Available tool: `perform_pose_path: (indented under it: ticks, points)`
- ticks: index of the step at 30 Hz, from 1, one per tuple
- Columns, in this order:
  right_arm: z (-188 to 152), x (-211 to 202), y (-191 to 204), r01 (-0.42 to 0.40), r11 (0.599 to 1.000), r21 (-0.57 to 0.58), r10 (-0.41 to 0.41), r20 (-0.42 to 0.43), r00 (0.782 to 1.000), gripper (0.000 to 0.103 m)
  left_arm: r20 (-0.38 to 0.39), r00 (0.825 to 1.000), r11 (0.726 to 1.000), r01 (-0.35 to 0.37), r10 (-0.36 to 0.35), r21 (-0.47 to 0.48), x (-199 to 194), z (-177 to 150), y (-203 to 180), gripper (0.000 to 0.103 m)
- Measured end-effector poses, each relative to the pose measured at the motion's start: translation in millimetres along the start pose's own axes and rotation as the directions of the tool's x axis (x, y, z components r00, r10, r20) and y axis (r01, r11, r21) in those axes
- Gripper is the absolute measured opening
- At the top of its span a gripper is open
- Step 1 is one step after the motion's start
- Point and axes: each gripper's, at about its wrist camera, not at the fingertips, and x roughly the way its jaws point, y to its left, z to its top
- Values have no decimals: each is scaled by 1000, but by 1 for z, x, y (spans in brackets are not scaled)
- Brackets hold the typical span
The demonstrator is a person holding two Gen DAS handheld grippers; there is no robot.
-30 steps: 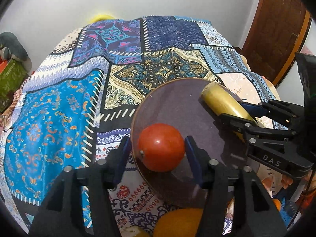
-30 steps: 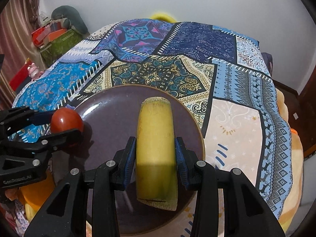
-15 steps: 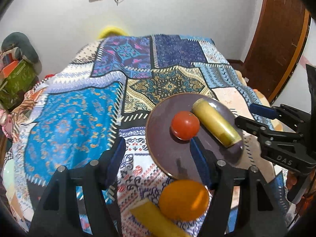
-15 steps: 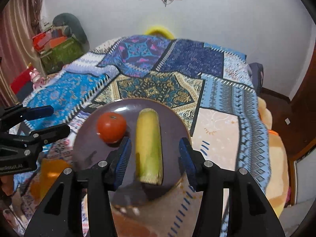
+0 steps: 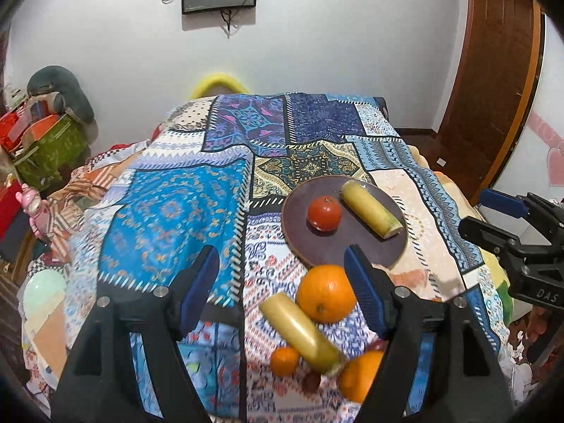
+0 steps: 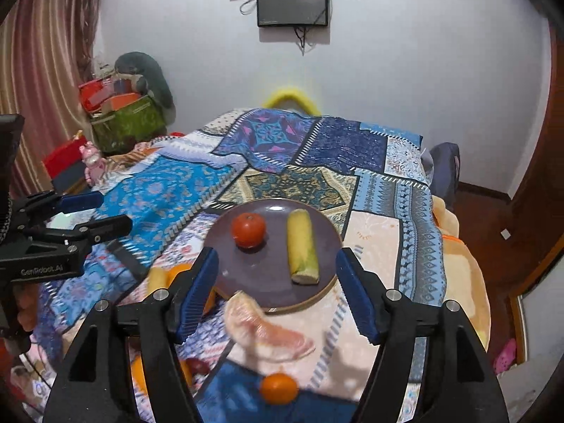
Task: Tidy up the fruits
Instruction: 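Grasp a large orange with the right tool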
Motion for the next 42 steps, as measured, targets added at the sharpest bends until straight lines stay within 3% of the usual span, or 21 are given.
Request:
perform_pose_path:
  ticks: [9, 16, 25, 34, 37, 42]
  points:
    - [-27, -18, 28, -69, 998, 9, 70, -50, 996, 74, 35, 998, 999, -45, 46, -23, -43, -38, 13, 83]
    - [-61, -9, 60, -96, 995, -29, 92, -139, 986, 75, -21, 998, 997, -67, 66, -40, -43, -74, 26, 85]
    - [-94, 29, 87, -131, 991, -31, 117, -274, 955, 74, -85, 994, 996, -67, 63, -53, -36, -108, 37, 85]
    - [-106, 53, 90, -157, 988, 3, 148, -347, 926, 74, -127, 991, 996, -58, 49, -71, -23, -116, 38, 85]
    - [-107, 55, 85, -192, 981, 27, 189, -355, 915, 63, -137, 990, 996, -52, 42, -72, -18, -114, 35, 85]
    - [-107, 45, 79, -205, 979, 21, 199, -353, 914, 63, -141, 990, 998, -38, 30, -52, -8, -104, 22, 85]
